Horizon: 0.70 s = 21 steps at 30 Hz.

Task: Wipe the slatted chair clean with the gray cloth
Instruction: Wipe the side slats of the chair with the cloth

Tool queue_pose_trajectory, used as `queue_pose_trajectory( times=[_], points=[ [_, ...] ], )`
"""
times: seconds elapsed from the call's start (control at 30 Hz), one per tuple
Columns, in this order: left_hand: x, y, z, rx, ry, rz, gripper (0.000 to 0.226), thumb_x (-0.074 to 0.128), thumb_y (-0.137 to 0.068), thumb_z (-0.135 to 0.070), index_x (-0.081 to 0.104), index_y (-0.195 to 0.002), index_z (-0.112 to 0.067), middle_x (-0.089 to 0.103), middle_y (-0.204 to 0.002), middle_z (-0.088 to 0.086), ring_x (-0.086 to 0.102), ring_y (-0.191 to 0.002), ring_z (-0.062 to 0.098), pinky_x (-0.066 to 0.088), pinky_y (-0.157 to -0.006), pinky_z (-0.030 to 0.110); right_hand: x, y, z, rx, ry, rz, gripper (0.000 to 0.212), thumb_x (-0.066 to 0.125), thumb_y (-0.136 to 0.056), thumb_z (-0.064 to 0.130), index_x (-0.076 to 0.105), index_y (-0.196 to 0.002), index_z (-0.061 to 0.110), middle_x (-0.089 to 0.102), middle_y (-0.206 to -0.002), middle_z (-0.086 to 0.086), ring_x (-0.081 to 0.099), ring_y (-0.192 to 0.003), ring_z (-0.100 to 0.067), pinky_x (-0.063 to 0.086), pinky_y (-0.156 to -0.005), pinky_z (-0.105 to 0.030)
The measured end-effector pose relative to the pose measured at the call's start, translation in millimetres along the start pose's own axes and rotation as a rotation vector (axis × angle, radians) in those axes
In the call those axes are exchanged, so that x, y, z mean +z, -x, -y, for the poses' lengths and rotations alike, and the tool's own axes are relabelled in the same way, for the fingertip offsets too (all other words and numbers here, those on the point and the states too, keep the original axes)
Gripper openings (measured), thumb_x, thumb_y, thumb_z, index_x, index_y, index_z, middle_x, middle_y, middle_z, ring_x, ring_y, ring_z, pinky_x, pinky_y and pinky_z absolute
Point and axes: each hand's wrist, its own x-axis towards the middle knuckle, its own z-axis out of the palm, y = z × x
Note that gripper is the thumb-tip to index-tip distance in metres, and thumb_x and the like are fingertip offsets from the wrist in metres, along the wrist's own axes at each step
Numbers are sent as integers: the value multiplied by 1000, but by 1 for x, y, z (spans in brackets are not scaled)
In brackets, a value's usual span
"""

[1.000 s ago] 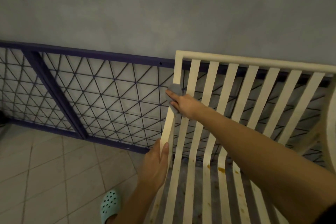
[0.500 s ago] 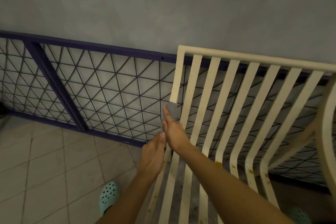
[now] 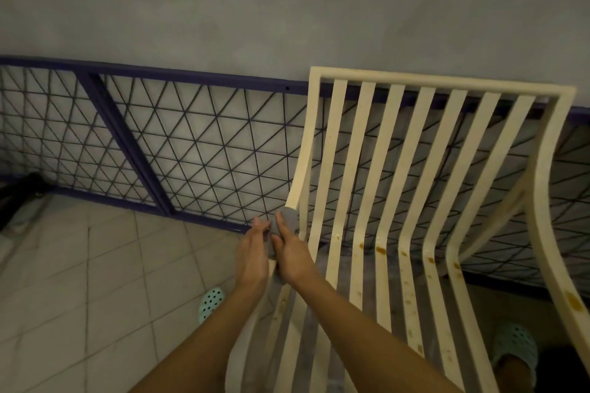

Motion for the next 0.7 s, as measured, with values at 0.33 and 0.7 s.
queue_pose_trajectory(
  times=[0.33,0.7],
  points=[
    [-55,64,32,-85,-35,-18,53,26,-101,-50,69,-115,-23,66,-115,-1,56,-109,15,41,-98,40,24,66,9,57,-117,29,52,38,-106,27,20,-153,37,59,-103,-14,52,-73,-15,34,-48,-8],
    [-67,62,32,-173,-115,123,52,27,-104,-41,69,-91,-13,71,-86,9,67,-83,21,51,-69,29,68,144,-9,-30,-229,-6,60,46,-103,25,16,-145,56,57,-133,-2,58,-107,-8,48,-91,-15]
  ],
)
